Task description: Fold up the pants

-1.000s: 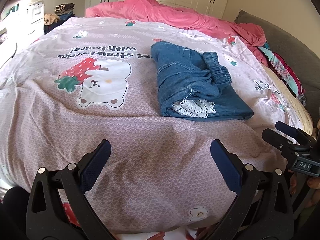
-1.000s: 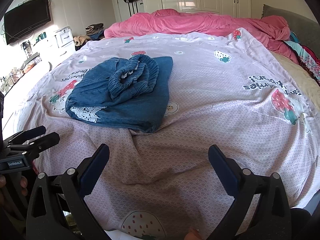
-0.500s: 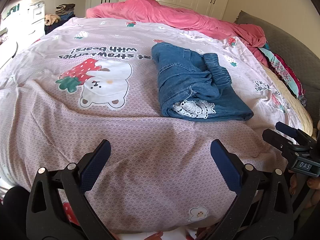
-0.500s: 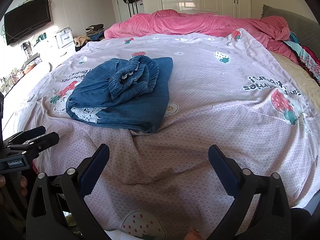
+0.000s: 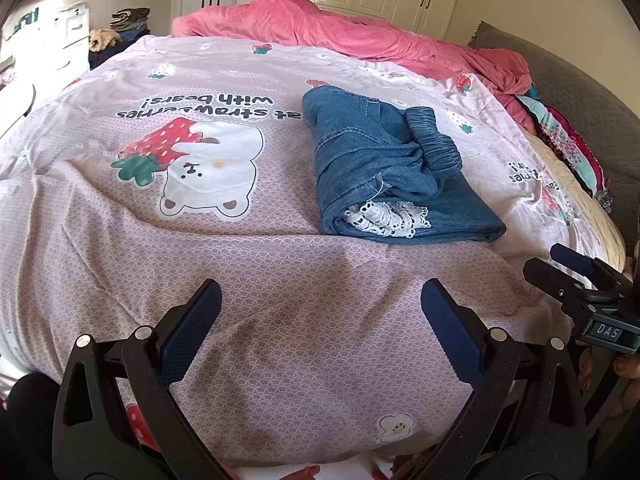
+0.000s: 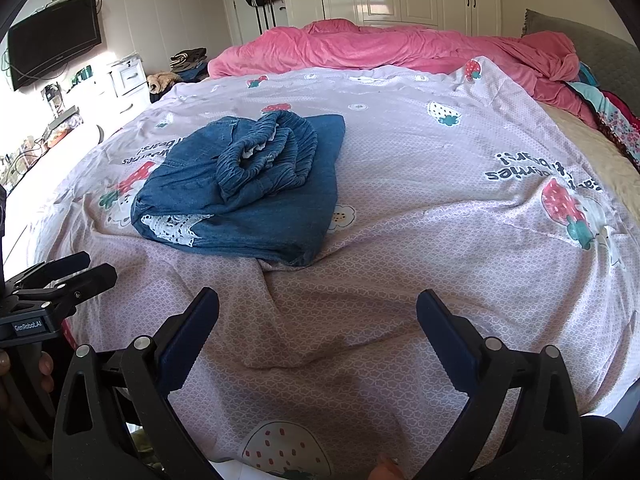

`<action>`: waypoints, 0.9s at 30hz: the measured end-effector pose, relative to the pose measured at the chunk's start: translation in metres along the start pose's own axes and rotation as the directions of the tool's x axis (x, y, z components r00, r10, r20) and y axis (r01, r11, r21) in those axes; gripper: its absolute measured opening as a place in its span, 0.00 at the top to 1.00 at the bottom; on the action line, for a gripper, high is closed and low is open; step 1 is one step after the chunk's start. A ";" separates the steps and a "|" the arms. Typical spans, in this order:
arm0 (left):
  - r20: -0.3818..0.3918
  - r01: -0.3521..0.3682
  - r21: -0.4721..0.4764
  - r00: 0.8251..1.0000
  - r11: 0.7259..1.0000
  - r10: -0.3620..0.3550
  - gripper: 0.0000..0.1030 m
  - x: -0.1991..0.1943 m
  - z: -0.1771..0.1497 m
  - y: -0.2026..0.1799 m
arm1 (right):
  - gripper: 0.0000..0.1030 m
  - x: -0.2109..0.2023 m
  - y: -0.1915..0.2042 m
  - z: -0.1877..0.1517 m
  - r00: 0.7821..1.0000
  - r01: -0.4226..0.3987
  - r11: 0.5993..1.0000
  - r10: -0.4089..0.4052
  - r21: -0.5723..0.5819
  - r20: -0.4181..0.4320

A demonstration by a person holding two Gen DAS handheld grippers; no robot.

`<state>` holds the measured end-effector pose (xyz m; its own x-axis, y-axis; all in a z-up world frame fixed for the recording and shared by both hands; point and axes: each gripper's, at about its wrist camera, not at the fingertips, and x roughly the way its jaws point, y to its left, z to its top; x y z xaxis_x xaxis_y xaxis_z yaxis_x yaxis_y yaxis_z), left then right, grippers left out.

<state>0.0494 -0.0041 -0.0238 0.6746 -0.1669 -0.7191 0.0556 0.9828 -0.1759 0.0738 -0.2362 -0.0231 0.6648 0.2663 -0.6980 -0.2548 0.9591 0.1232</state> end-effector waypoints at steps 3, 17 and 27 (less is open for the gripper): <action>0.000 0.000 -0.001 1.000 1.000 0.000 0.09 0.000 0.000 0.000 | 0.04 0.000 0.000 0.000 1.000 0.001 1.000 -0.001 0.000 -0.001; -0.009 -0.019 0.013 1.000 1.000 0.019 0.09 0.001 0.001 -0.002 | 0.04 0.002 -0.002 -0.001 1.000 0.009 1.000 -0.009 0.004 -0.005; -0.009 0.005 0.028 1.000 1.000 -0.005 0.09 0.003 0.005 -0.003 | 0.04 0.006 -0.008 0.002 1.000 0.014 1.000 -0.014 0.014 -0.015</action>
<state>0.0550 -0.0068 -0.0217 0.6674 -0.1721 -0.7245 0.0797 0.9839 -0.1602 0.0816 -0.2423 -0.0267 0.6575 0.2513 -0.7103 -0.2356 0.9640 0.1231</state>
